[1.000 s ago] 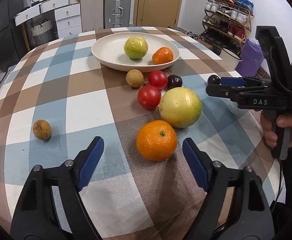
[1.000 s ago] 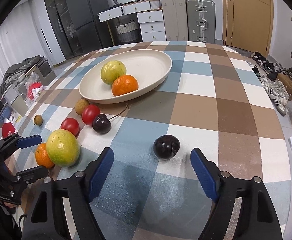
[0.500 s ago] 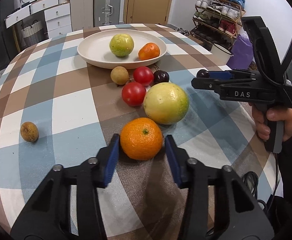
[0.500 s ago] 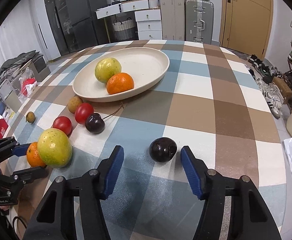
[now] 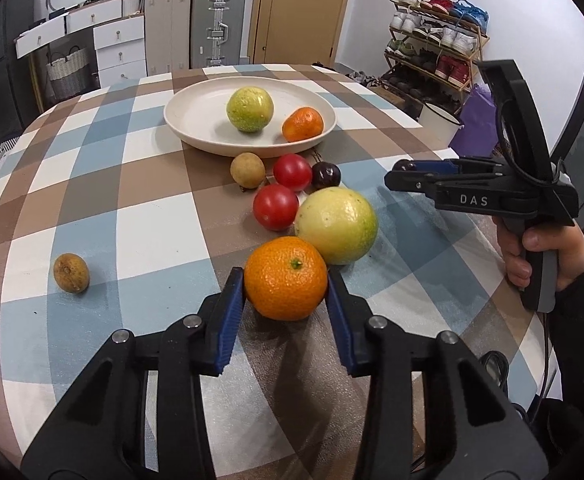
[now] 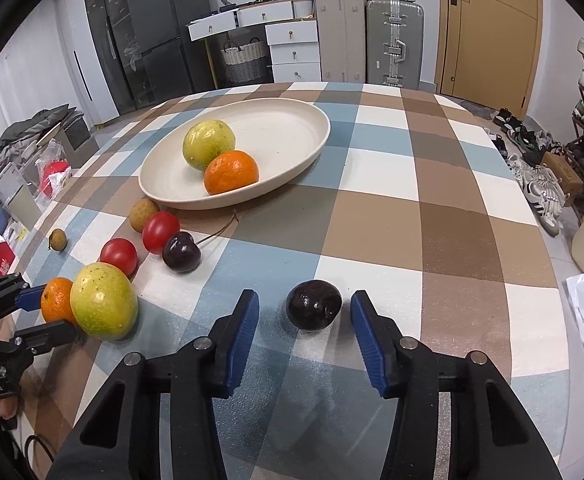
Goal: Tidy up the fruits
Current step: 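Grasp an orange with the left gripper while the right gripper grasps a dark plum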
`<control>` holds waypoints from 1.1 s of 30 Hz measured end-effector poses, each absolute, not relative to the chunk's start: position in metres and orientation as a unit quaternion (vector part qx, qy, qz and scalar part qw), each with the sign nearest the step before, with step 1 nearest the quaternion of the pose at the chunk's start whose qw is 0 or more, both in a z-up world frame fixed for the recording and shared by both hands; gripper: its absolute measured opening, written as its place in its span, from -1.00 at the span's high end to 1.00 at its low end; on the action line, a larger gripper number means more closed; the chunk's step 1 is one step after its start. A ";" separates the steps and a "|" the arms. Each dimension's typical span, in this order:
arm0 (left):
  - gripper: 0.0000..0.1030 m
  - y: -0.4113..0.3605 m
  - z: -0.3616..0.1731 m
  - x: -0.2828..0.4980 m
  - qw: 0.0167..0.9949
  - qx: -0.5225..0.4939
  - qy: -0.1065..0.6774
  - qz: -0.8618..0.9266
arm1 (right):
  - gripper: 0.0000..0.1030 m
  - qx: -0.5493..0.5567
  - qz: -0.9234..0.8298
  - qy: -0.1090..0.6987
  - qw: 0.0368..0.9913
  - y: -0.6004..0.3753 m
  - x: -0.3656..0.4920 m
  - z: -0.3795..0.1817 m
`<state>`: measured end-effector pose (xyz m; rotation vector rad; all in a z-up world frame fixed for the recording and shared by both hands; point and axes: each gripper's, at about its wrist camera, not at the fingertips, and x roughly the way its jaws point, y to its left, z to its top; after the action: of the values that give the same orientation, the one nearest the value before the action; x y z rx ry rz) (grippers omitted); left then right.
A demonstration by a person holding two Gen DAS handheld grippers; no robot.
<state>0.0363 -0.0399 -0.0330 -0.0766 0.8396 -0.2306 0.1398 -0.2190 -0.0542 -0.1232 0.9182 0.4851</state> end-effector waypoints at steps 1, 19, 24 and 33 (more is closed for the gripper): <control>0.28 -0.039 -0.032 0.036 0.907 -0.038 0.405 -0.110 | 0.07 -0.060 0.230 0.438 0.867 -0.219 0.140 -0.054; 0.28 -0.017 -0.020 0.034 0.918 -0.070 0.382 -0.079 | 0.47 -0.057 0.230 0.429 0.872 -0.221 0.138 -0.051; 0.28 -0.015 -0.018 0.033 0.921 -0.071 0.375 -0.073 | 0.47 -0.060 0.242 0.415 0.875 -0.218 0.133 -0.045; 0.28 -0.012 -0.010 0.037 0.932 -0.070 0.350 -0.054 | 0.47 -0.059 0.262 0.380 0.885 -0.214 0.120 -0.027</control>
<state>0.0375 -0.0117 -0.0097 -0.1440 0.7164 -0.1108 0.1196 -0.2138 -0.0271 -0.1236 0.7905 0.5459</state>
